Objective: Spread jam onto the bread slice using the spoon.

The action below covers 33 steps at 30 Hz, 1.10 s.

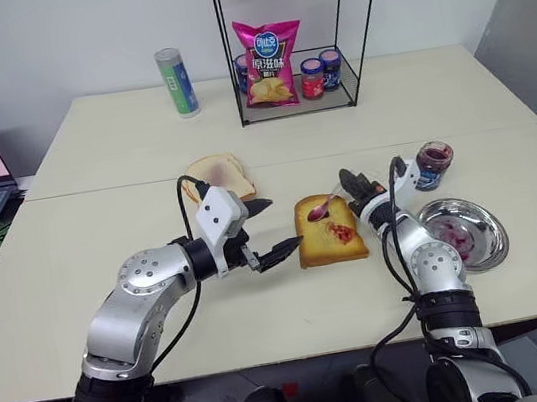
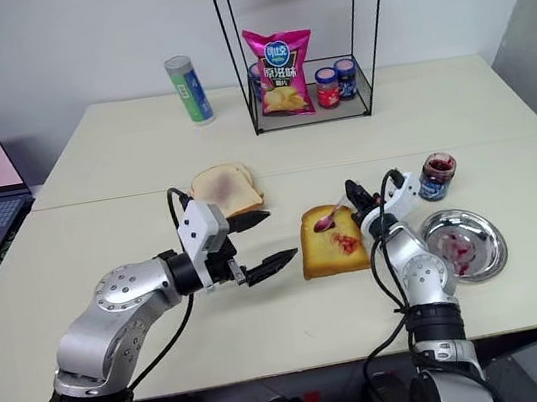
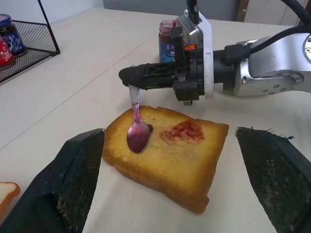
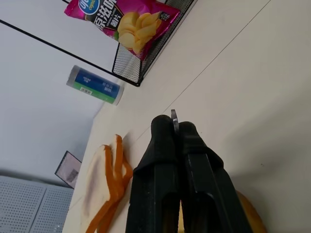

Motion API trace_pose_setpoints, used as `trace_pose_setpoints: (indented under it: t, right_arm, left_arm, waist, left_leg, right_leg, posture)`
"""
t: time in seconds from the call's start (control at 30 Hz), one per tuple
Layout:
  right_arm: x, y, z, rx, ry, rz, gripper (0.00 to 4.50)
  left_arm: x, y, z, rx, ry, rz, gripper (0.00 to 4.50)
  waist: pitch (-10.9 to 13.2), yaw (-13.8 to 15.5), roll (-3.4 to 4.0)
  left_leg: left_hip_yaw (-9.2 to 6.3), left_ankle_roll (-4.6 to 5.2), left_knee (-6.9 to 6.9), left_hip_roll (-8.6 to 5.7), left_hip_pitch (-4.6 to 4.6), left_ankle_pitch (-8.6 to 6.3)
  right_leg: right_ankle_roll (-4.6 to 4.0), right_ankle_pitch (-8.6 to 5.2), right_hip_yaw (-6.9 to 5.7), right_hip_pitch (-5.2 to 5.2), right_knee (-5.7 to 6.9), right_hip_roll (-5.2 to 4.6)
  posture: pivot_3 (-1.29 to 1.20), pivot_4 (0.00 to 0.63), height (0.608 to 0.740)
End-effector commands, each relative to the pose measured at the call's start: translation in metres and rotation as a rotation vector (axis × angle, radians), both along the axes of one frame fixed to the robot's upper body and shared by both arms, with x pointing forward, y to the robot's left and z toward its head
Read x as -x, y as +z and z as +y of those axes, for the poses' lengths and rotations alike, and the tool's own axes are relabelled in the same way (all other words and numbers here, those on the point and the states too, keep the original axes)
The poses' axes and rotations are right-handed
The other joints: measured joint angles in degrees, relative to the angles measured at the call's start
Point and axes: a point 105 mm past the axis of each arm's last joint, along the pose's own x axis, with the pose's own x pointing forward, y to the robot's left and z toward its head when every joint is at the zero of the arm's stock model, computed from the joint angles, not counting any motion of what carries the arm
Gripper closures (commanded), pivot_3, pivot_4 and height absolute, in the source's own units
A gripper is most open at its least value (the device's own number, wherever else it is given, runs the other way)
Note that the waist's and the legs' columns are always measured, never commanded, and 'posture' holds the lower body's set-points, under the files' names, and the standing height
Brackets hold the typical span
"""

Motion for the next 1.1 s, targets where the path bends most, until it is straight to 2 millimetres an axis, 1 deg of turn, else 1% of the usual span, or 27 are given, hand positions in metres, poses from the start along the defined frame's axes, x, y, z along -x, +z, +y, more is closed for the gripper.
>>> trace_pose_setpoints:
  t: [0.03, 0.17, 0.33, 0.43, 0.73, 1.0, 1.1]
  right_arm:
    - [0.006, 0.001, 0.001, 0.039, 0.015, -0.022, 4.49]
    - [0.014, -0.001, -0.003, 0.046, 0.022, -0.022, 4.49]
    - [0.03, 0.001, -0.009, 0.064, 0.04, -0.023, 4.49]
    - [0.034, 0.004, -0.013, 0.069, 0.04, -0.023, 4.49]
    - [0.043, 0.012, -0.02, 0.071, 0.038, -0.019, 4.49]
    - [0.049, 0.009, -0.023, 0.05, 0.039, 0.009, 4.49]
    - [0.051, 0.005, -0.023, 0.07, 0.052, 0.025, 4.49]
  left_arm:
    - [0.002, 0.011, 0.001, 0.005, -0.002, -0.042, 0.0]
    - [0.002, 0.01, 0.001, 0.004, -0.005, -0.041, 0.0]
    - [0.0, 0.01, -0.002, 0.006, -0.015, -0.042, 0.0]
    - [-0.001, 0.011, -0.003, 0.007, -0.021, -0.043, 0.0]
    - [-0.005, 0.012, -0.006, 0.017, -0.02, -0.05, 0.0]
    - [-0.004, 0.011, -0.004, 0.018, -0.01, -0.05, 0.0]
    - [-0.004, 0.011, -0.004, 0.017, -0.01, -0.05, 0.0]
  waist:
    - [0.0, 0.0, 0.0]
    - [0.0, 0.0, 0.0]
    - [0.0, 0.0, 0.0]
    - [0.0, 0.0, 0.0]
    - [0.0, 0.1, 0.0]
    - [0.0, 0.1, -0.01]
    - [0.0, 0.1, -0.01]
  left_leg:
    - [0.0, 0.0, 0.0, 0.0, 0.0, 0.0]
    - [0.0, 0.0, -0.01, 0.01, 0.0, 0.0]
    - [-0.01, -0.01, -0.01, 0.0, 0.01, 0.0]
    - [-0.01, -0.01, -0.01, 0.0, 0.01, 0.0]
    - [-0.01, -0.01, -0.02, -0.01, 0.0, -0.01]
    - [-0.01, 0.0, -0.02, -0.01, 0.0, -0.01]
    - [-0.01, -0.01, -0.02, -0.01, 0.0, -0.01]
  right_leg:
    - [0.0, 0.0, 0.0, 0.0, 0.0, 0.0]
    - [-0.01, 0.0, 0.0, 0.0, 0.0, 0.0]
    - [-0.01, 0.0, 0.0, 0.01, 0.0, -0.02]
    - [-0.01, -0.01, 0.0, 0.01, -0.01, -0.02]
    - [-0.01, -0.01, 0.0, 0.01, -0.05, -0.02]
    - [-0.01, -0.01, -0.01, 0.01, -0.04, -0.02]
    - [0.0, -0.01, -0.01, 0.01, -0.05, -0.02]
  posture:
    - [0.0, 0.15, 0.74]
    - [0.0, 0.15, 0.74]
    - [0.0, 0.15, 0.74]
    - [0.0, 0.15, 0.74]
    - [0.0, 0.15, 0.74]
    - [0.0, 0.15, 0.74]
    - [0.0, 0.15, 0.74]
